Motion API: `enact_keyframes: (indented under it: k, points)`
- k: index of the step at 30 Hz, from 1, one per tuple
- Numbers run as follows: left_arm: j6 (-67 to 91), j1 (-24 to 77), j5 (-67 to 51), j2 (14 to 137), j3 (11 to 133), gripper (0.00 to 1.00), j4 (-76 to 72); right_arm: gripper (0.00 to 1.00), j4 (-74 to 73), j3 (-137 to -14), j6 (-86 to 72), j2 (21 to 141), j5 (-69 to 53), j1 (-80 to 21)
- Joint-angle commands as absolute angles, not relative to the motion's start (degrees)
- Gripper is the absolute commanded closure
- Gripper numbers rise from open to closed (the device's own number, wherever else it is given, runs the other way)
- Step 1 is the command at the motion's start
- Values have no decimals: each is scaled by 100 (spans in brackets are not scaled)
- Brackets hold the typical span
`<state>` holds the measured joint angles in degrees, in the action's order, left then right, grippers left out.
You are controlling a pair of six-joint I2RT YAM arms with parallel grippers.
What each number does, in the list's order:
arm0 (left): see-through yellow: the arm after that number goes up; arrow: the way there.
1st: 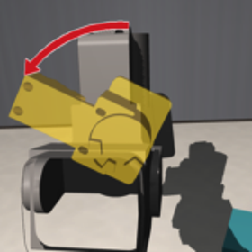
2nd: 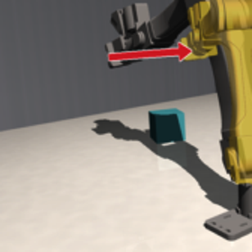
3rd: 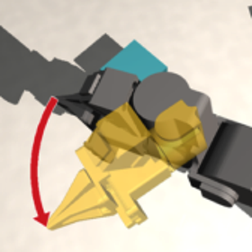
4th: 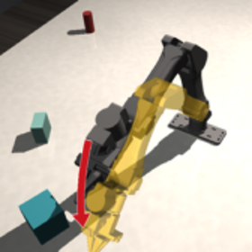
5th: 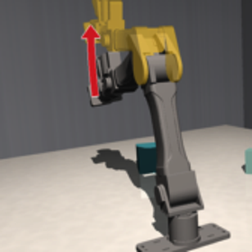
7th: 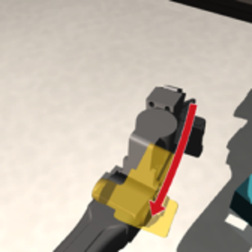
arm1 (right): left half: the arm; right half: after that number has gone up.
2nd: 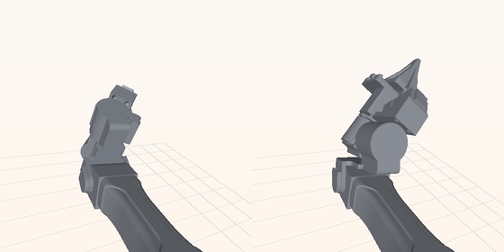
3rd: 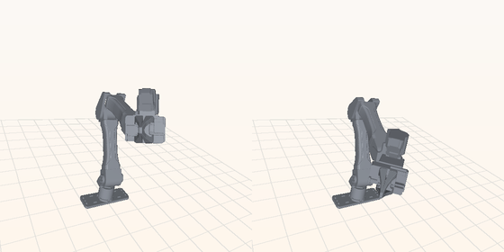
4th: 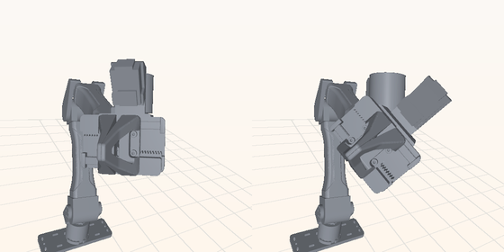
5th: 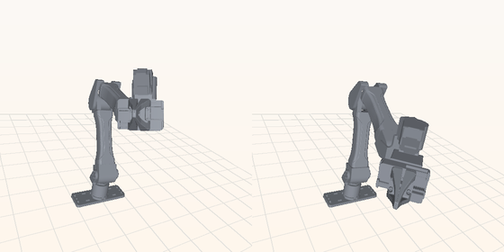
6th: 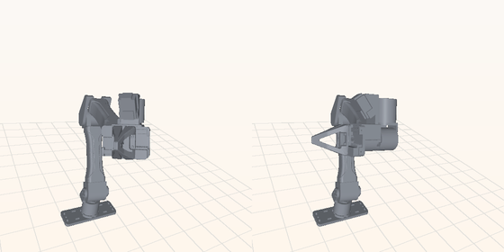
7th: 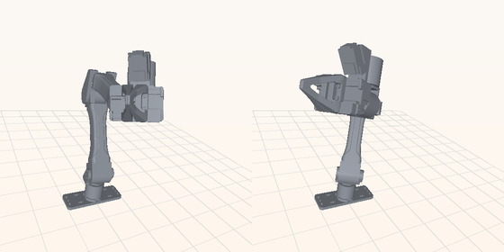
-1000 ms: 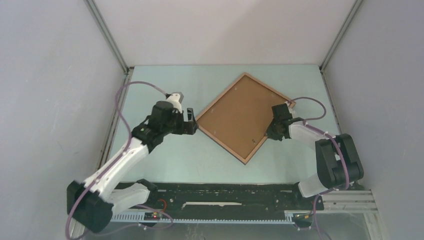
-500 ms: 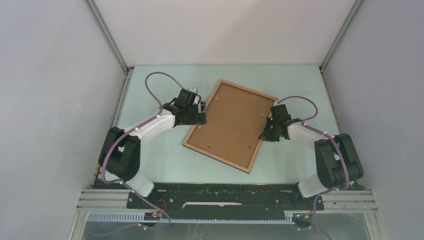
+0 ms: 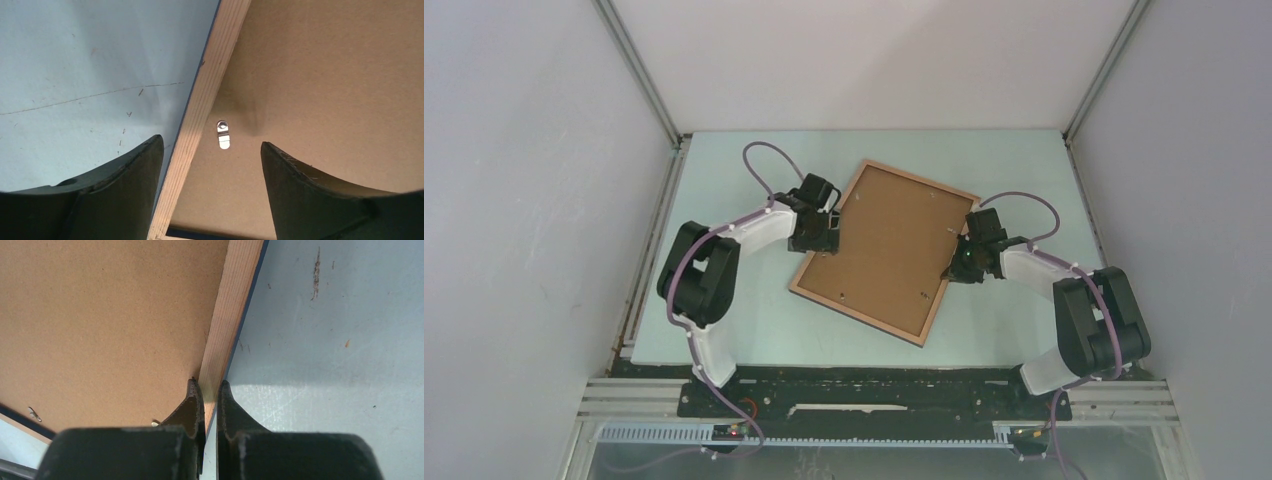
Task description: Put the photo into the frame
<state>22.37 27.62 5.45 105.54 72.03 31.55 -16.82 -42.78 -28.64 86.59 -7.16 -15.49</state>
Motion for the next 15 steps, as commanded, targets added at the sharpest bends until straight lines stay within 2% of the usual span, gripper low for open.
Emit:
enact_keyframes:
  k: [1, 8, 15]
  points:
    - [2168, 2760, 603, 10616, 7365, 27, 3086, 100, -1651, -4184, -2470, 8590, -1129, -1626]
    - [2206, 2801, 676, 10603, 7132, 46, 2998, 100, -1645, -4168, -2468, 8563, -1118, -1626]
    - [2192, 2821, 737, 10676, 7142, 47, 3006, 100, -1642, -4162, -2440, 8550, -1179, -1627]
